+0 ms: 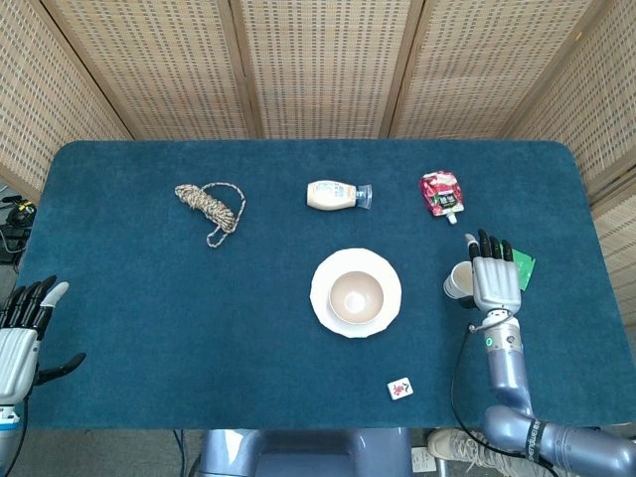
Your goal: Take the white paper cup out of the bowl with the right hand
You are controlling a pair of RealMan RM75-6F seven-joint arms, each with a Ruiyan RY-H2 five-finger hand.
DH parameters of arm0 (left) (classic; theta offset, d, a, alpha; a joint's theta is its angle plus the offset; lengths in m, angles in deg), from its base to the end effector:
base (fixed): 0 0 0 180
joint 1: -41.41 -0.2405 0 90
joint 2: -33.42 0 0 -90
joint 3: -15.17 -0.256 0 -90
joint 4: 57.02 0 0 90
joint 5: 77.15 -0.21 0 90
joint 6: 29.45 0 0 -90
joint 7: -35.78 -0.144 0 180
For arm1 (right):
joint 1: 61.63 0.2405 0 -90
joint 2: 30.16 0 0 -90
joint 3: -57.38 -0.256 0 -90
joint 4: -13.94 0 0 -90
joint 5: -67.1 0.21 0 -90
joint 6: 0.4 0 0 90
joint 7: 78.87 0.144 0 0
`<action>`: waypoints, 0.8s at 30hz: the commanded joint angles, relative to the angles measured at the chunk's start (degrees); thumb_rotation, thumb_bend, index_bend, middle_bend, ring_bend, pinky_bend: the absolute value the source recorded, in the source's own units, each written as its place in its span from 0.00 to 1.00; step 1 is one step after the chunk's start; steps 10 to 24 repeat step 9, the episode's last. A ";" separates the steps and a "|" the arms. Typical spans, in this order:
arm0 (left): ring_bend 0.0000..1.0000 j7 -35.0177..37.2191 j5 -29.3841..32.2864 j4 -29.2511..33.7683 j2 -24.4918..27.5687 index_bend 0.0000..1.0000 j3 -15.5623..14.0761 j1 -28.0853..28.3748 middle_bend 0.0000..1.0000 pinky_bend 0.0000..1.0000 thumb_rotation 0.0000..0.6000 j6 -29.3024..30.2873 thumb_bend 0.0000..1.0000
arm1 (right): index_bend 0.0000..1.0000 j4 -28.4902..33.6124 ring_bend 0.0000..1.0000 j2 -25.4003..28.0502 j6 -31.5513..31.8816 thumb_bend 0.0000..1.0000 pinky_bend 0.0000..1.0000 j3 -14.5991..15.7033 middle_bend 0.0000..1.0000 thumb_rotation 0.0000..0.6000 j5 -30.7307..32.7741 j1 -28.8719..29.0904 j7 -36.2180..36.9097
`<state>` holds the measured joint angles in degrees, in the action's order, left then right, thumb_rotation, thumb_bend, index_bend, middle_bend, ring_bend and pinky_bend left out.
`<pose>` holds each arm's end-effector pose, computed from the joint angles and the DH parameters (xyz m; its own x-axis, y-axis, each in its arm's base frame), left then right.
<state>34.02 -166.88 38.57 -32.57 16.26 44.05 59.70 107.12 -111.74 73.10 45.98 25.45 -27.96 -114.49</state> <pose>-0.2933 0.1617 0.1461 0.3444 -0.0199 0.9386 0.9378 -0.0403 -0.3449 -0.2346 -0.3252 0.0605 0.4826 -0.1841 0.8562 -0.8484 0.1445 0.5093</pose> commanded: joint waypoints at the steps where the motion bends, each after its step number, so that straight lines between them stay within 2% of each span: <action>1: 0.00 0.26 0.00 -0.04 0.12 0.00 0.06 -0.04 0.00 0.00 1.00 0.15 0.03 | 0.08 3.53 0.00 2.03 3.78 0.22 0.00 1.40 0.00 1.00 -4.38 -2.15 0.81; 5: 0.00 0.59 0.11 -0.28 0.18 0.00 0.21 -0.07 0.00 0.00 1.00 0.29 0.03 | 0.08 7.02 0.00 4.42 10.39 0.22 0.00 7.00 0.00 1.00 -16.34 -7.55 5.68; 6: 0.00 0.51 0.27 -0.36 0.17 0.00 0.30 -0.12 0.00 0.00 1.00 0.38 0.03 | 0.07 7.18 0.00 5.07 13.26 0.22 0.00 10.94 0.00 1.00 -22.95 -10.62 9.40; 7: 0.00 0.44 0.29 -0.35 0.17 0.00 0.34 -0.20 0.00 0.00 1.00 0.56 0.03 | 0.06 6.15 0.00 5.53 15.00 0.21 0.00 13.75 0.00 1.00 -27.82 -12.64 12.54; 9: 0.00 0.26 0.26 -0.36 0.14 0.00 0.36 -0.28 0.00 0.00 1.00 0.75 0.03 | 0.05 3.58 0.00 5.62 16.72 0.21 0.00 16.11 0.00 1.00 -32.82 -14.60 16.33; 24: 0.00 0.26 0.26 -0.36 0.14 0.00 0.36 -0.28 0.00 0.00 1.00 0.75 0.03 | 0.05 3.58 0.00 5.62 16.72 0.21 0.00 16.11 0.00 1.00 -32.82 -14.60 16.33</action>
